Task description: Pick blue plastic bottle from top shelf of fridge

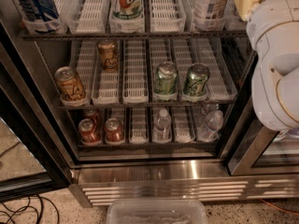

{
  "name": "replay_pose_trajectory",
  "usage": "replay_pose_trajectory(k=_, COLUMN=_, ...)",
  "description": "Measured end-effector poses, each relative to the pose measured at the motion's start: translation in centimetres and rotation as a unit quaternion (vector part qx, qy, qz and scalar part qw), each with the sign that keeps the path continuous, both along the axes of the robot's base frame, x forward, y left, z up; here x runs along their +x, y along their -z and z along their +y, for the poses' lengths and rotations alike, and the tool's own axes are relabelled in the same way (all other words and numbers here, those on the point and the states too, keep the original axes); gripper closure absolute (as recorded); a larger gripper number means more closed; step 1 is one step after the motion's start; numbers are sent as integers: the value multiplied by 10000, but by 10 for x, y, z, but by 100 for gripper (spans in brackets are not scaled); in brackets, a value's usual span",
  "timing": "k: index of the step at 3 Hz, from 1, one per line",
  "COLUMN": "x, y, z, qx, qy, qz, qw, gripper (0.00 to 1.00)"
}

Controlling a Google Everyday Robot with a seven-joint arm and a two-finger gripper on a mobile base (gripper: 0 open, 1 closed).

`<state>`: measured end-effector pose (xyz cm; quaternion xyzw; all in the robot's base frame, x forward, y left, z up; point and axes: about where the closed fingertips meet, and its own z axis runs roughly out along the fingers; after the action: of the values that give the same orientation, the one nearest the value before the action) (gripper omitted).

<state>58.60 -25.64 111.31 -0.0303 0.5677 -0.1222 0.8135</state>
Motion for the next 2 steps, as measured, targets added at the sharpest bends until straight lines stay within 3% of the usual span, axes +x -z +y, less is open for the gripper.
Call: replay_pose_trajectory(k=2, x=-17, y=-21, z=3, qx=-22, qy=-130, qz=-134, qw=9998, gripper=100)
